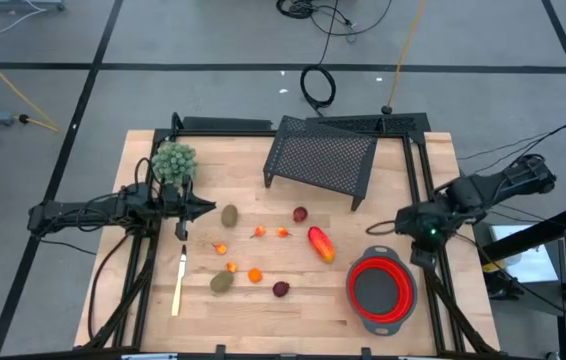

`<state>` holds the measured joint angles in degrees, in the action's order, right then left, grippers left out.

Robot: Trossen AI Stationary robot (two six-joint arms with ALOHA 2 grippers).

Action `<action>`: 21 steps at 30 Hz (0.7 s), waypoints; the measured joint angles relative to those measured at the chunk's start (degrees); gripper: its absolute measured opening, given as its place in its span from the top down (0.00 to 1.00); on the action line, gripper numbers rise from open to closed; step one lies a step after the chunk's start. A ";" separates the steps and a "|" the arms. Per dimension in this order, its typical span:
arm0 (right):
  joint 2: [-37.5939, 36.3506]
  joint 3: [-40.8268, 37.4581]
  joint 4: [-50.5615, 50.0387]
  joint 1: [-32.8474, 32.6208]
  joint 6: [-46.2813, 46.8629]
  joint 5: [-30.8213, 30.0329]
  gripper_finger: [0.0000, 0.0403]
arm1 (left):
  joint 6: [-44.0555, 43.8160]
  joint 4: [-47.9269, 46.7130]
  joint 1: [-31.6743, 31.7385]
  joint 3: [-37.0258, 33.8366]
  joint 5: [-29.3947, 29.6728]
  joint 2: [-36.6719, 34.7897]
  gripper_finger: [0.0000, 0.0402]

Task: Pick & Place Fruit
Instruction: Put the red strainer bowl on the shelf

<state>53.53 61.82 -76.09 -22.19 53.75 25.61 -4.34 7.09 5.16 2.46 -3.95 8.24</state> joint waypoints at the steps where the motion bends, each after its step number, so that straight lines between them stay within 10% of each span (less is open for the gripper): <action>1: 0.29 0.00 -0.01 -1.41 2.64 -0.19 1.00 | 0.00 0.00 0.01 0.00 0.00 0.01 0.94; 21: 11.52 0.00 11.22 -26.51 52.37 -7.54 1.00 | 0.07 0.00 -0.02 0.00 1.46 0.01 0.94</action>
<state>65.04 61.82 -64.88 -48.69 106.12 18.06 -4.27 7.09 5.15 2.46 -2.48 8.25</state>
